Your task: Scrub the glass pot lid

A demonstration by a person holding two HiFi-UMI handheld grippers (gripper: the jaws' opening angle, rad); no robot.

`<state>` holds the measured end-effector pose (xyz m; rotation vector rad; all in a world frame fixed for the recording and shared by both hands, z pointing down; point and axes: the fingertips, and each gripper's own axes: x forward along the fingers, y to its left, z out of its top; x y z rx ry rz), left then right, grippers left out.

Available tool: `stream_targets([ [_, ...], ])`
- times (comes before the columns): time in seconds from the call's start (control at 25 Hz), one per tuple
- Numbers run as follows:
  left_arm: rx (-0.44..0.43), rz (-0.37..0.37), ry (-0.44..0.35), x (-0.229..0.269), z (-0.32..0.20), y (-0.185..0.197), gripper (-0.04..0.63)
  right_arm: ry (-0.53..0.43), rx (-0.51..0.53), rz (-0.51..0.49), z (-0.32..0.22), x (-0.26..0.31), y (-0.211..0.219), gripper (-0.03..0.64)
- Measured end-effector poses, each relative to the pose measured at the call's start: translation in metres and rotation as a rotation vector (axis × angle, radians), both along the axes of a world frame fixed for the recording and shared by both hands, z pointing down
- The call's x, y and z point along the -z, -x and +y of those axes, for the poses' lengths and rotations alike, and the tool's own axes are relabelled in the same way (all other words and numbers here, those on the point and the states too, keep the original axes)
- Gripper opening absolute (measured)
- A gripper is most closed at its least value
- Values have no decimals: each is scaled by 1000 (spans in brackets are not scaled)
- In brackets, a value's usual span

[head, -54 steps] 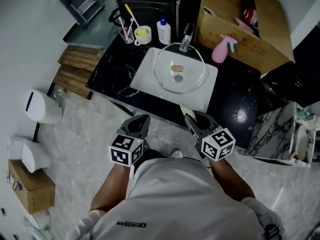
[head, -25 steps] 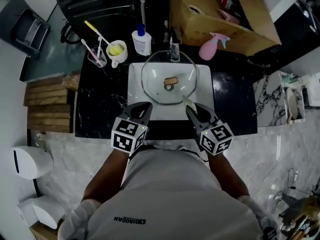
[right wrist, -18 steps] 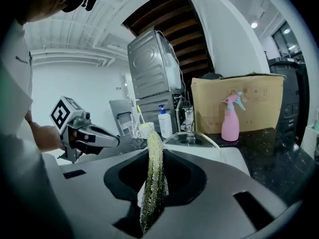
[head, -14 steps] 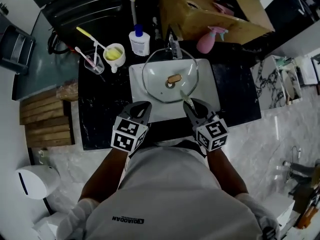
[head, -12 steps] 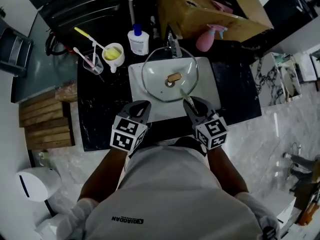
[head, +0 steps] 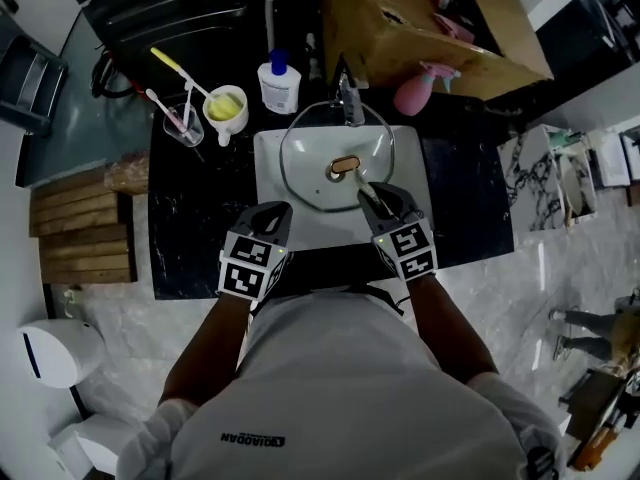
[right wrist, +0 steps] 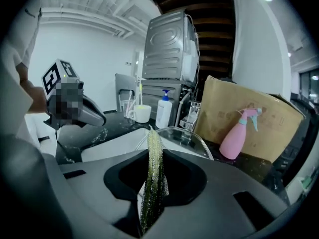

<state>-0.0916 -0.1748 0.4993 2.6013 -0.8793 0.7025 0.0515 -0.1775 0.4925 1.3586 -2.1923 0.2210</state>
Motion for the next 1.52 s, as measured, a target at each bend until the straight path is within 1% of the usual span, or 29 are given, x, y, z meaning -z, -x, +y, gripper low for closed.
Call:
stream_targets([
  [0.08,32,13,4,0,0,-5,15,1,36,43,-10,-8,-4,86],
  [0.2,67,28,7,0,3,-12,15,18,72,64,-24,-15,-6,86],
  [0.32,99,30,20,-4,9,-12,15,17,66,105,-37,-23,-16,86],
  [0.48,136,34,44,-5,12,-8,15,15,42,188,-50,-37,-27,86],
  [0.8,160,27,38,-3,12,2,15,6,111,306,-50,-61,0,91],
  [1.08,153,32,39,-2,14,5,15,8,186,333,-48,-72,28,98],
  [1.52,171,28,35,-1,16,17,15,28,237,322,-48,-80,50,112],
])
